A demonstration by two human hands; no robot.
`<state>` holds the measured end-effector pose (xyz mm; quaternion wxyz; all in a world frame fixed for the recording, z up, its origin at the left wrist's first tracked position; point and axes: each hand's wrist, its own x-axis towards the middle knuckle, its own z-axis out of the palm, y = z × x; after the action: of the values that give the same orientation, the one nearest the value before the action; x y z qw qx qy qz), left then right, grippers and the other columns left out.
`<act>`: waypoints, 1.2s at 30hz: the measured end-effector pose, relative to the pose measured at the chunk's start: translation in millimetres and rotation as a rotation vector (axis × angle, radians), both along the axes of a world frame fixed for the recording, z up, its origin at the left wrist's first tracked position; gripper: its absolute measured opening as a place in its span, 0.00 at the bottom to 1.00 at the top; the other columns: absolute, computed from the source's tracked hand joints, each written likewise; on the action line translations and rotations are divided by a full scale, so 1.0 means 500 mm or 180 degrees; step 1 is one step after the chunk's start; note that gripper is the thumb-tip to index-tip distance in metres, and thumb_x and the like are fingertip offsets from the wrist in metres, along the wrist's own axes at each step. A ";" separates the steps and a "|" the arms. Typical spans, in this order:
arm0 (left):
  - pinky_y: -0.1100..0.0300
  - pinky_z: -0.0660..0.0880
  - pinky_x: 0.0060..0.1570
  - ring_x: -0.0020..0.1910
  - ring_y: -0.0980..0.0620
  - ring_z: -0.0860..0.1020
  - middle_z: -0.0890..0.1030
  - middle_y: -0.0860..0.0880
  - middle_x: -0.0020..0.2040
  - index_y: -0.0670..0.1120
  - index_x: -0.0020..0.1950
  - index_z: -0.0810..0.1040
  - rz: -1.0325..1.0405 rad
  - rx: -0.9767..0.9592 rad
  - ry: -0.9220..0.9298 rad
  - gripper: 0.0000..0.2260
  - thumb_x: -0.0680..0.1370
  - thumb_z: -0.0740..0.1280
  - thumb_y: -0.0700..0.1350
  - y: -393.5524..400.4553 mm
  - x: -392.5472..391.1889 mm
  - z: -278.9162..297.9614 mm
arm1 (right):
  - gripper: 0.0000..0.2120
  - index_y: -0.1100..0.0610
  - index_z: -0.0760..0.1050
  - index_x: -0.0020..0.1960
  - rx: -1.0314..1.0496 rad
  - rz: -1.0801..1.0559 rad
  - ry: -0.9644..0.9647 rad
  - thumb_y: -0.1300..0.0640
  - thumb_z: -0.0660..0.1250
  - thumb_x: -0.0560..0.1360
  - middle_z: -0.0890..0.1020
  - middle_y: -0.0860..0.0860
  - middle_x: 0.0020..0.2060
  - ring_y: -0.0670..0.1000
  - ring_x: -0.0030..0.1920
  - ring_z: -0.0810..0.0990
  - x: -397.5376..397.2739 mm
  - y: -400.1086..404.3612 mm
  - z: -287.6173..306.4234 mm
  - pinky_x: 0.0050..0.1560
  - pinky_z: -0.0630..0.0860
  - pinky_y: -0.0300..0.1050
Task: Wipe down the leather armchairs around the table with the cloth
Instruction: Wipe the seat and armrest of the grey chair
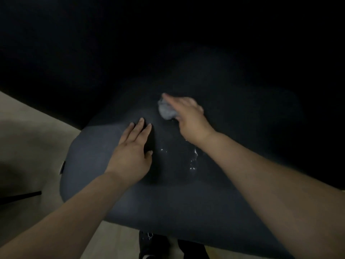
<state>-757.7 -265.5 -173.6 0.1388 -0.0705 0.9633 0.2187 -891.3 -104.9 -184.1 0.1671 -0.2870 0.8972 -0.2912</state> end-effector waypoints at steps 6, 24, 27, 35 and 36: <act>0.66 0.42 0.71 0.77 0.50 0.49 0.52 0.51 0.79 0.49 0.78 0.57 -0.0137 0.0064 0.0008 0.31 0.77 0.66 0.44 -0.008 0.010 0.008 | 0.31 0.49 0.71 0.68 -0.0306 0.0646 -0.0343 0.76 0.57 0.74 0.76 0.46 0.62 0.50 0.64 0.68 0.090 0.065 0.000 0.67 0.63 0.47; 0.61 0.44 0.73 0.77 0.50 0.47 0.50 0.51 0.79 0.50 0.78 0.55 -0.0215 0.0164 -0.0104 0.29 0.79 0.63 0.48 0.018 0.062 0.026 | 0.27 0.50 0.72 0.68 -0.0045 -0.1393 0.0427 0.68 0.63 0.72 0.73 0.57 0.58 0.60 0.52 0.71 0.223 0.109 -0.004 0.54 0.72 0.55; 0.62 0.43 0.72 0.77 0.50 0.47 0.49 0.51 0.79 0.50 0.78 0.55 -0.0218 0.0206 -0.0161 0.29 0.79 0.63 0.48 0.021 0.068 0.032 | 0.27 0.48 0.68 0.71 -0.0204 -0.1252 0.0032 0.65 0.63 0.75 0.71 0.54 0.61 0.55 0.56 0.69 0.283 0.072 0.001 0.59 0.71 0.54; 0.65 0.42 0.70 0.76 0.52 0.48 0.51 0.52 0.79 0.50 0.78 0.56 -0.0196 0.0218 -0.0030 0.29 0.79 0.63 0.47 0.000 0.087 0.021 | 0.24 0.52 0.69 0.70 -0.0014 -0.2307 0.0487 0.62 0.66 0.75 0.68 0.58 0.56 0.57 0.54 0.71 0.180 0.160 0.012 0.60 0.71 0.47; 0.64 0.44 0.70 0.77 0.51 0.48 0.51 0.52 0.79 0.50 0.78 0.56 -0.0171 0.0186 -0.0010 0.29 0.79 0.64 0.47 -0.004 0.091 0.017 | 0.24 0.53 0.67 0.72 0.0215 -0.2316 0.0532 0.60 0.64 0.76 0.69 0.59 0.56 0.59 0.55 0.70 0.185 0.154 0.004 0.59 0.70 0.51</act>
<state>-712.2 -267.4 -164.9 0.1481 -0.0408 0.9578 0.2429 -798.9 -28.0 -182.1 -0.0117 0.0335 0.9601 -0.2774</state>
